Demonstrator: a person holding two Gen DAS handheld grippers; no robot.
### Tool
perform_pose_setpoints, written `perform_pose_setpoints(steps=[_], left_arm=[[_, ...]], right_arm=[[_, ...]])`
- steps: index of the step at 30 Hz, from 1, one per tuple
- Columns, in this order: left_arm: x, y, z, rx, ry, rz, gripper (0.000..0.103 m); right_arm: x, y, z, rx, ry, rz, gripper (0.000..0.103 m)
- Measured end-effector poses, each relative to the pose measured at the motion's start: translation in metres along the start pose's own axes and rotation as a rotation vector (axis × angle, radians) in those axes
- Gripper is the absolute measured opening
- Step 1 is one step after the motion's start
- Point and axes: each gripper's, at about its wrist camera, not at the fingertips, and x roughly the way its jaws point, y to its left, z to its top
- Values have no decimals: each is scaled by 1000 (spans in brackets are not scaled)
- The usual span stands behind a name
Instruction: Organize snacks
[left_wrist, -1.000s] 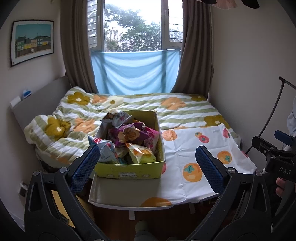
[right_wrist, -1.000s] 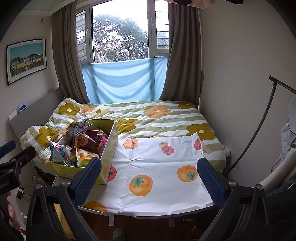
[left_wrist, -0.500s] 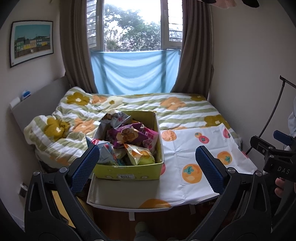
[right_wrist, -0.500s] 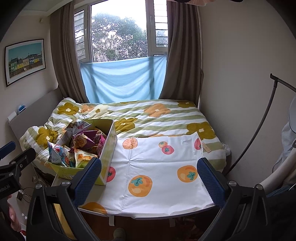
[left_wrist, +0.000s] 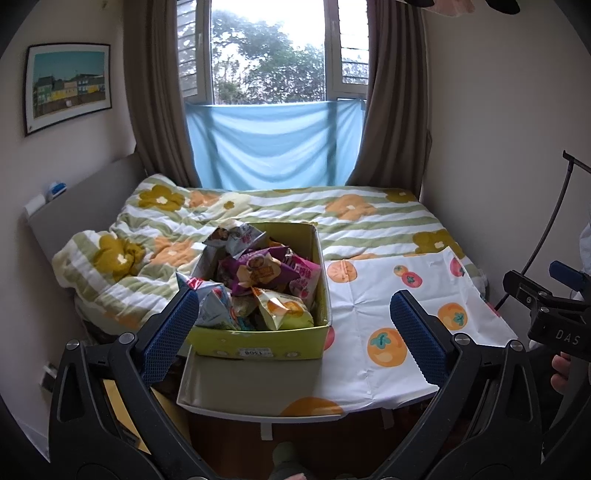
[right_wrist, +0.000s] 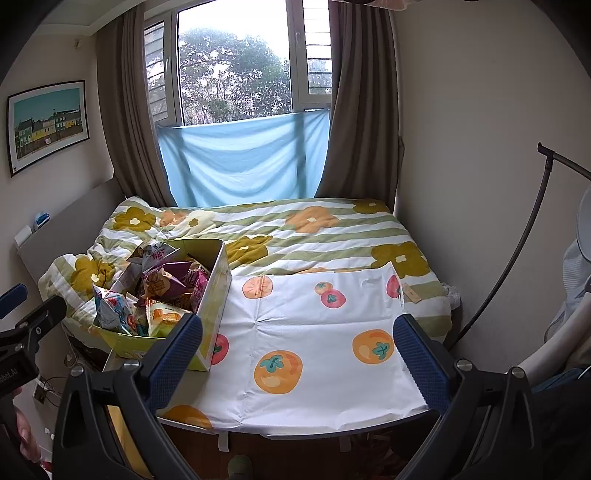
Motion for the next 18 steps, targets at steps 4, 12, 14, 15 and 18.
perform_pose_setpoints(steps=[4, 12, 14, 15, 18], left_arm=[[1, -3, 0, 3, 0, -9, 103], [0, -10, -3, 21, -22, -24, 103], [-1, -10, -3, 22, -32, -22, 103], [0, -10, -3, 21, -34, -19, 103], [3, -9, -2, 16, -23, -11, 103]], right_arm=[[0, 0, 1, 2, 0, 4, 103], [0, 0, 2, 0, 0, 4, 103], [0, 0, 2, -1, 1, 6, 103], [0, 1, 3, -3, 2, 7, 103], [2, 0, 6, -9, 5, 11, 103]])
